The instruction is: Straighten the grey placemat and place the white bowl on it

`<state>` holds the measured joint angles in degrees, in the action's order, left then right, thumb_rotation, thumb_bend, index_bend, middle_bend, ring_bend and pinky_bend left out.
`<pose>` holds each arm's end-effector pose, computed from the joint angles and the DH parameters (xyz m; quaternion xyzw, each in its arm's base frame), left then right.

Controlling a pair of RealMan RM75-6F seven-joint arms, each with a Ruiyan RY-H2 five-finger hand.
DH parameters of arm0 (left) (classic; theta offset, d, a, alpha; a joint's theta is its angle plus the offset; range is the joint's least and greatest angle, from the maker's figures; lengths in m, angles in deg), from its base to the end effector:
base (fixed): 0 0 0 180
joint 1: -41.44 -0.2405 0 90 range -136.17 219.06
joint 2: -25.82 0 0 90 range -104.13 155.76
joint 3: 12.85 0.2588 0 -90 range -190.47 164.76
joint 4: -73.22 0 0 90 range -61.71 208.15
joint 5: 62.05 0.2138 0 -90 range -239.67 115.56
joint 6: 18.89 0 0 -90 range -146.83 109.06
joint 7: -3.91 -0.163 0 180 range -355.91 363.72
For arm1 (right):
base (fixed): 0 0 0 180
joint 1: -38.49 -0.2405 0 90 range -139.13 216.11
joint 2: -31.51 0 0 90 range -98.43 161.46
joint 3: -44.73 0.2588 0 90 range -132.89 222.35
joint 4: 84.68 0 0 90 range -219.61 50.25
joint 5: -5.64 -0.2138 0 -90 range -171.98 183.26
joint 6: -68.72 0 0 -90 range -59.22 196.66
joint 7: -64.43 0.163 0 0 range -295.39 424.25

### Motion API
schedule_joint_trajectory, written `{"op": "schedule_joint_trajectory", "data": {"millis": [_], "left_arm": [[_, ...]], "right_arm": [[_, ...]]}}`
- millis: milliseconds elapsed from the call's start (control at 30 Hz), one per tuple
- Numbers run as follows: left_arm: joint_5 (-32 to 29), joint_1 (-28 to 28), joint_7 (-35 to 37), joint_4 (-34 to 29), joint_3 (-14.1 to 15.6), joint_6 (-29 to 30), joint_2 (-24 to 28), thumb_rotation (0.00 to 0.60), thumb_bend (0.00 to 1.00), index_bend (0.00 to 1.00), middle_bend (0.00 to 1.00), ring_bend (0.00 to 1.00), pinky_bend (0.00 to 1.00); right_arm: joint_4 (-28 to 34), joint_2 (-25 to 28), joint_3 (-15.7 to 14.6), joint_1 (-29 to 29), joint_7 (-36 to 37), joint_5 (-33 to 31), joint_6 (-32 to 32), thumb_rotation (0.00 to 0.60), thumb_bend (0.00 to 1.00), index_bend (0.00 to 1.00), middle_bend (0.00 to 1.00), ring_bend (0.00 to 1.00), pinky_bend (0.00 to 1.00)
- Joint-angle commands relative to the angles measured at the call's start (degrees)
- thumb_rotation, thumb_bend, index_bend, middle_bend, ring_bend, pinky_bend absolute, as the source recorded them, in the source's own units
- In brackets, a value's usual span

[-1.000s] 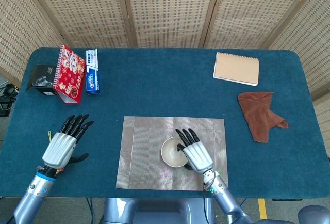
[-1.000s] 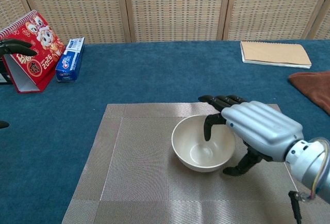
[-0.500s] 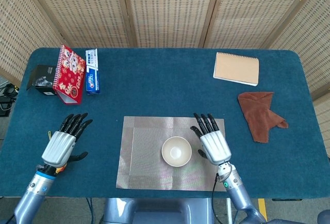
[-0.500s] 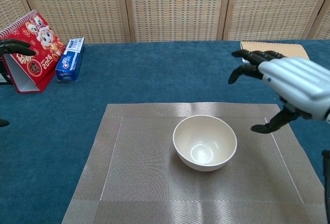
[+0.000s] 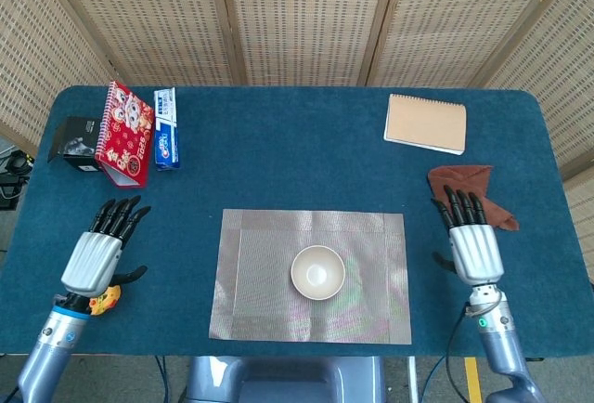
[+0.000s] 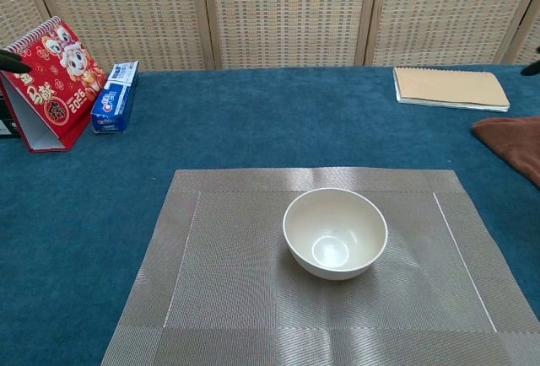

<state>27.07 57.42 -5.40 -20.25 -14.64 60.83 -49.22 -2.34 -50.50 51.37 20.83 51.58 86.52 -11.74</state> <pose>-0.2417 0.2438 0.0747 -0.6685 -0.3523 -0.4324 0.4919 -0.2708 -0.2802 0.0712 0.6273 -0.3301 0.4053 0.5772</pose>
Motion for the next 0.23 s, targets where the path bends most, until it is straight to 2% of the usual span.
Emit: {"op": "schedule_joint_trajectory", "data": {"millis": [33, 233], "left_arm": [[-0.55, -0.72, -0.11, 0.5, -0.05, 0.78, 0.49, 0.6, 0.09, 0.07, 0.0, 0.0, 0.0], [-2.31, -2.54, 0.6, 1.64, -0.44, 2.77, 1.54, 0.6, 0.09, 0.06, 0.0, 0.0, 0.0]], "right_arm": [[-4.17, 1.19, -0.5, 2.72, 4.9, -1.31, -1.37, 0.6, 0.17, 0.16, 0.0, 0.0, 0.0], [-7.29, 1.55, -0.52, 4.39, 8.74, -2.52, -1.26, 0.6, 0.17, 0.16, 0.0, 0.0, 0.0]]}}
